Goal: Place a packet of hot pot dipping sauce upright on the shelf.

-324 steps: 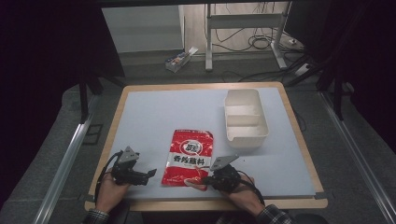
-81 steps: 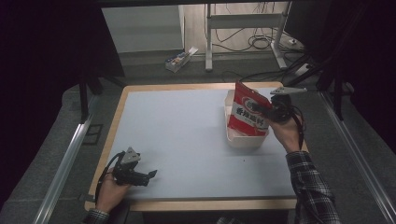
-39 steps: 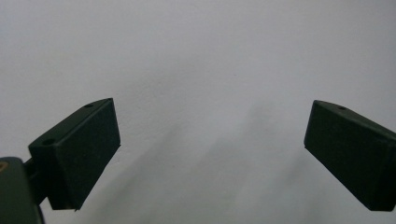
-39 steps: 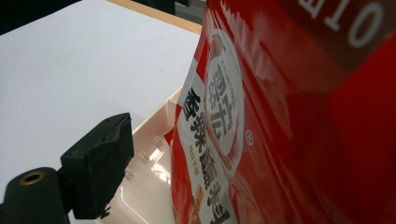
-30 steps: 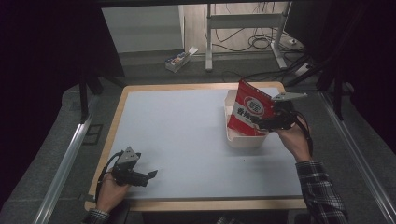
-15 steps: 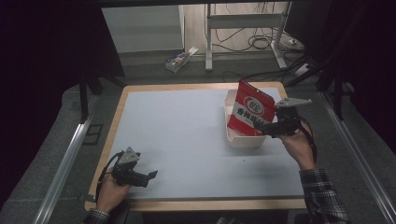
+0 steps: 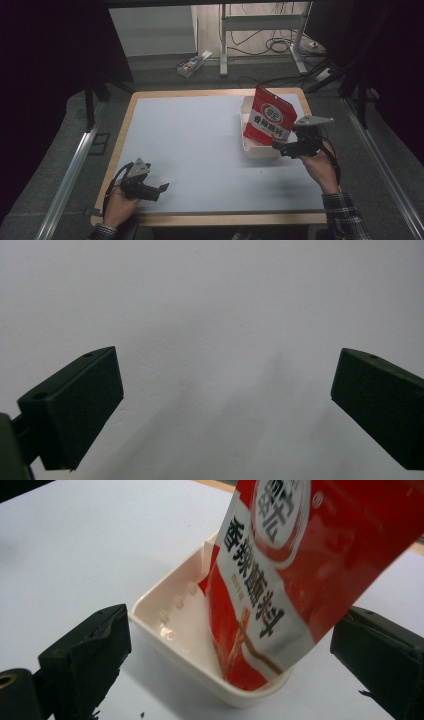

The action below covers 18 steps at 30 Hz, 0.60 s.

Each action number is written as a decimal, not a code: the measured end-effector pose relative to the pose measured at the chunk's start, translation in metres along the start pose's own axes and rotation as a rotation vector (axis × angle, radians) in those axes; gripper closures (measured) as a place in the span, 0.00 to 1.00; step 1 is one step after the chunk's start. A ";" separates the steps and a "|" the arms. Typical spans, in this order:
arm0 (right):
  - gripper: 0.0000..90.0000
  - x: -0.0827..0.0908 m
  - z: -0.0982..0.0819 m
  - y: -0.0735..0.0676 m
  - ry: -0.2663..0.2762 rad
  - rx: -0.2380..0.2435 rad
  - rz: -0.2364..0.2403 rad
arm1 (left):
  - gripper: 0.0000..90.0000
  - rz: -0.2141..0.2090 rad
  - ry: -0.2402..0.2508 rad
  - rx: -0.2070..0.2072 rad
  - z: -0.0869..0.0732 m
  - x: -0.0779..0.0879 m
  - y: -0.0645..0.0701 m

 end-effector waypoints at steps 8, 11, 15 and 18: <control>0.03 0.002 -0.009 -0.006 -0.008 0.005 0.001 | 0.01 0.001 0.004 0.001 0.000 0.000 0.001; 0.03 0.004 -0.011 -0.009 -0.009 0.009 -0.002 | 0.01 0.003 0.003 -0.001 0.000 0.000 0.001; 0.01 0.005 -0.014 -0.014 -0.012 0.015 0.003 | 0.01 0.005 0.000 -0.006 0.000 0.000 0.001; 0.00 0.007 -0.018 -0.017 -0.015 0.022 0.006 | 0.01 0.005 0.000 -0.007 0.000 0.000 0.001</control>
Point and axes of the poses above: each handheld gripper's, and its own axes: x roughly backward along the jaws, z roughly out of its top, y roughly to its right, the point moved 8 cm from there along -x, roughly forward along the jaws, and after that the axes turned 7 degrees about -y, right-handed, at the moved point
